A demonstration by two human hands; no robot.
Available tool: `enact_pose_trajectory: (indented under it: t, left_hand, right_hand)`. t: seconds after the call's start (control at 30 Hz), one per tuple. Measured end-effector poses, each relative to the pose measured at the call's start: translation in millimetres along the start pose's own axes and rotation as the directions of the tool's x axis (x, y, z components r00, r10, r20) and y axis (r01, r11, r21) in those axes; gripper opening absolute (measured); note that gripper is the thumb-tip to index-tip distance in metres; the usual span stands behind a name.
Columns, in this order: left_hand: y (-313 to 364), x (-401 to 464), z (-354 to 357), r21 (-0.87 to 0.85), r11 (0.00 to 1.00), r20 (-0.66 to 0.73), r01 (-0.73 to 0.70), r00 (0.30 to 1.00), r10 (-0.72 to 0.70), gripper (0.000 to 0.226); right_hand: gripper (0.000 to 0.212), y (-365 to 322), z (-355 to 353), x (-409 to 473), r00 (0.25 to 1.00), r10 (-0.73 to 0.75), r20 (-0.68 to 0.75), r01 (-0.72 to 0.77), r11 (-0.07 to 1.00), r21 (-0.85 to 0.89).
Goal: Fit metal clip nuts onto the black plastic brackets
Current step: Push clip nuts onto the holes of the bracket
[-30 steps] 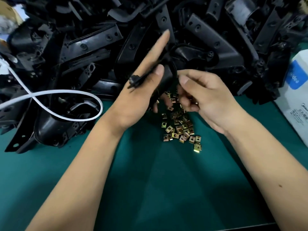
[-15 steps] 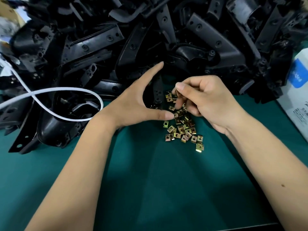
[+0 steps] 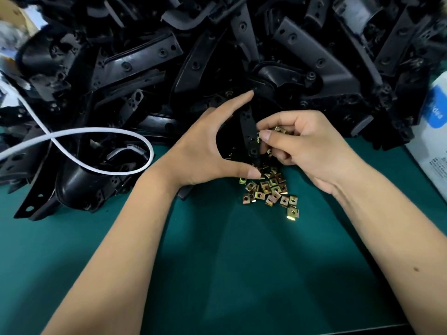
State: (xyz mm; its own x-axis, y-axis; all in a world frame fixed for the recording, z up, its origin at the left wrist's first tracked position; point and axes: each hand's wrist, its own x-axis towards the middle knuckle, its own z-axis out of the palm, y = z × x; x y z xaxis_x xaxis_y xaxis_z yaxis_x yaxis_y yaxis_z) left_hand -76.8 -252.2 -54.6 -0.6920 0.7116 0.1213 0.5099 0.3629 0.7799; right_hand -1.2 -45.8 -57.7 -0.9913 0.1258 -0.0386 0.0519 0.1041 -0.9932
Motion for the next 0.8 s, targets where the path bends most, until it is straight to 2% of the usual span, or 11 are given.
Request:
enact_pose_trajectory:
  t: [0.2, 0.33, 0.47, 0.53, 0.67, 0.8]
  left_hand:
    - [2, 2, 1, -0.027, 0.998, -0.027, -0.056, 0.998, 0.055, 0.112]
    - [2, 1, 2, -0.026, 0.987, -0.062, -0.160, 0.985, 0.158, 0.124]
    - [3, 6, 7, -0.098, 0.955, -0.222, -0.280, 0.942, 0.253, 0.121]
    - [5, 7, 8, -0.141, 0.938, -0.250, -0.315, 0.928, 0.275, 0.116]
    - [5, 7, 12, -0.208, 0.938, -0.265, -0.277, 0.939, 0.219, 0.099]
    - [3, 7, 15, -0.179, 0.965, -0.300, -0.190, 0.945, 0.131, 0.077]
  right_hand:
    - [0.014, -2, 0, 0, 1.000, -0.014, -0.003, 0.014, 0.997, 0.070]
    - [0.008, -4, 2, -1, 1.000, 0.017, 0.017, -0.019, 0.991, 0.131]
    - [0.007, -7, 5, -2, 0.994, 0.079, 0.073, -0.094, 0.970, 0.223]
    - [0.009, -7, 6, -2, 0.992, 0.101, 0.080, -0.118, 0.962, 0.247]
    - [0.015, -7, 4, -1, 0.988, 0.122, 0.094, -0.144, 0.949, 0.280]
    - [0.013, -6, 6, -2, 0.983, 0.118, 0.142, -0.152, 0.954, 0.257]
